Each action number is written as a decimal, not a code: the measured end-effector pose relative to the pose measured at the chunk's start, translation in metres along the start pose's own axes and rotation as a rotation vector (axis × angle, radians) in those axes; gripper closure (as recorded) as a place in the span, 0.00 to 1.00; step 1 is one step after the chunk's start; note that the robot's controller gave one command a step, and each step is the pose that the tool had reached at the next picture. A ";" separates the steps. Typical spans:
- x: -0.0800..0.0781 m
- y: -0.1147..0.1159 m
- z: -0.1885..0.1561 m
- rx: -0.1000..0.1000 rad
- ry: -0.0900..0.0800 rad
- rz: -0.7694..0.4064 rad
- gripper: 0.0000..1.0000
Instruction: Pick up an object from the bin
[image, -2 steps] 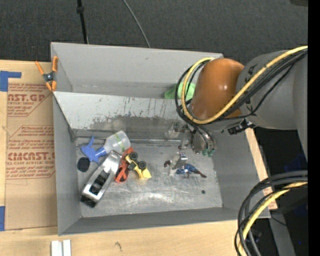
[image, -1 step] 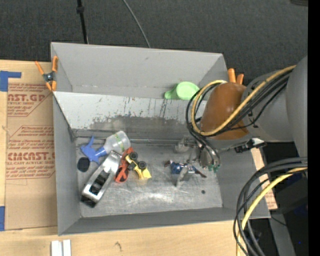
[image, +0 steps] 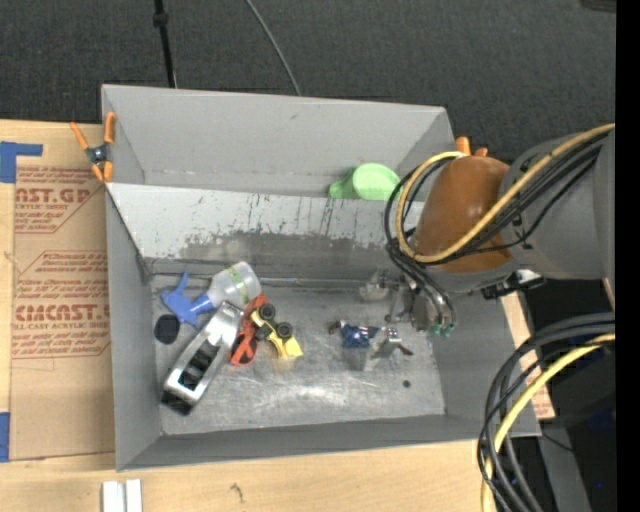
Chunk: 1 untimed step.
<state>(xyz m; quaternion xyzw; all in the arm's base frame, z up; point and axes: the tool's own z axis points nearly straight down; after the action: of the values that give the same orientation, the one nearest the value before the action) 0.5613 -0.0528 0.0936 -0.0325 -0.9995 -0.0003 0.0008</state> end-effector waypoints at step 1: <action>-0.002 0.002 -0.024 0.001 -0.007 0.002 0.00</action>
Offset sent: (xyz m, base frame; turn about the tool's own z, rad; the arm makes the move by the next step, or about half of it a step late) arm 0.0034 -0.0002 -0.0236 0.0719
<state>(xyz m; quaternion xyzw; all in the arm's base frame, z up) 0.5633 -0.0510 0.1177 -0.0333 -0.9994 0.0002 -0.0028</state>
